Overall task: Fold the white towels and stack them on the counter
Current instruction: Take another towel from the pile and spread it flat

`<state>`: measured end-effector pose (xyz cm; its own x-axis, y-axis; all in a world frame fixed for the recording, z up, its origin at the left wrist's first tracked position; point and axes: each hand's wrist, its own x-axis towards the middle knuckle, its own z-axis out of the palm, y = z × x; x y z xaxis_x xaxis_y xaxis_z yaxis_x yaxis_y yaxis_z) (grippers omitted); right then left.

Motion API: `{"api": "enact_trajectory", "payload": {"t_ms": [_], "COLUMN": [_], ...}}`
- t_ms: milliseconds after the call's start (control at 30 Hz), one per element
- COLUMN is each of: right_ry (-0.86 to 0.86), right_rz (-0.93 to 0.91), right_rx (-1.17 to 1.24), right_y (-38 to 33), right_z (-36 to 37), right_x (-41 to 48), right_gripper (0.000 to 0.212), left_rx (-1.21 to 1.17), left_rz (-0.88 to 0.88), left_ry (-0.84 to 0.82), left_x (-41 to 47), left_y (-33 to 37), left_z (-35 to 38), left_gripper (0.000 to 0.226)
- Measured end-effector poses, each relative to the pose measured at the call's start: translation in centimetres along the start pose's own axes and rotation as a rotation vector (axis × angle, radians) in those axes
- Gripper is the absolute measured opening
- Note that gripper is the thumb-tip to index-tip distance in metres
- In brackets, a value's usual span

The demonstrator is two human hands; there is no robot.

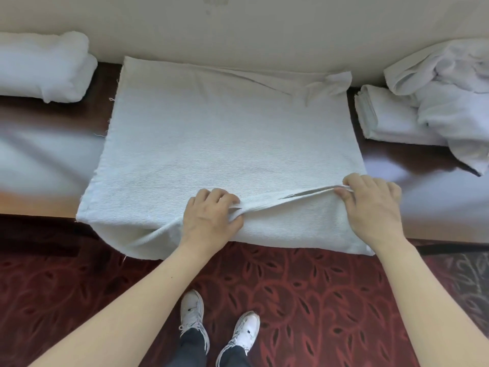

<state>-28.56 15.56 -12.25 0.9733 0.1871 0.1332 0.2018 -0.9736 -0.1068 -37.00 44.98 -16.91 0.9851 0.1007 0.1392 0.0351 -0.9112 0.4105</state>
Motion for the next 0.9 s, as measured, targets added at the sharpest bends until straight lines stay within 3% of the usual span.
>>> {"api": "enact_trajectory", "payload": {"t_ms": [133, 267, 567, 733, 900], "right_ry": [0.082, 0.075, 0.075, 0.130, 0.194], "right_rz": [-0.067, -0.067, -0.081, -0.029, -0.044], "right_rx": [-0.005, 0.127, 0.173, 0.212, 0.141], "right_y": [0.1, -0.1, -0.9, -0.5, -0.3], "right_z": [0.6, 0.9, 1.2, 1.0, 0.5], "right_x": [0.1, 0.6, 0.9, 1.1, 0.7], "right_gripper": [0.022, 0.021, 0.014, 0.023, 0.027], "left_rx": [0.024, 0.017, 0.009, -0.070, -0.011], "left_rz": [-0.010, -0.109, -0.234, -0.356, -0.298], "left_ry": [-0.034, -0.020, -0.005, 0.031, 0.028], "left_x": [-0.6, -1.7, -3.5, -3.9, -5.3], "left_y": [-1.5, -3.0, -5.2, -6.4, -8.6], "left_z": [-1.3, -2.5, -4.1, -4.3, -5.9], "left_gripper": [0.031, 0.036, 0.045, 0.048, 0.054]}}
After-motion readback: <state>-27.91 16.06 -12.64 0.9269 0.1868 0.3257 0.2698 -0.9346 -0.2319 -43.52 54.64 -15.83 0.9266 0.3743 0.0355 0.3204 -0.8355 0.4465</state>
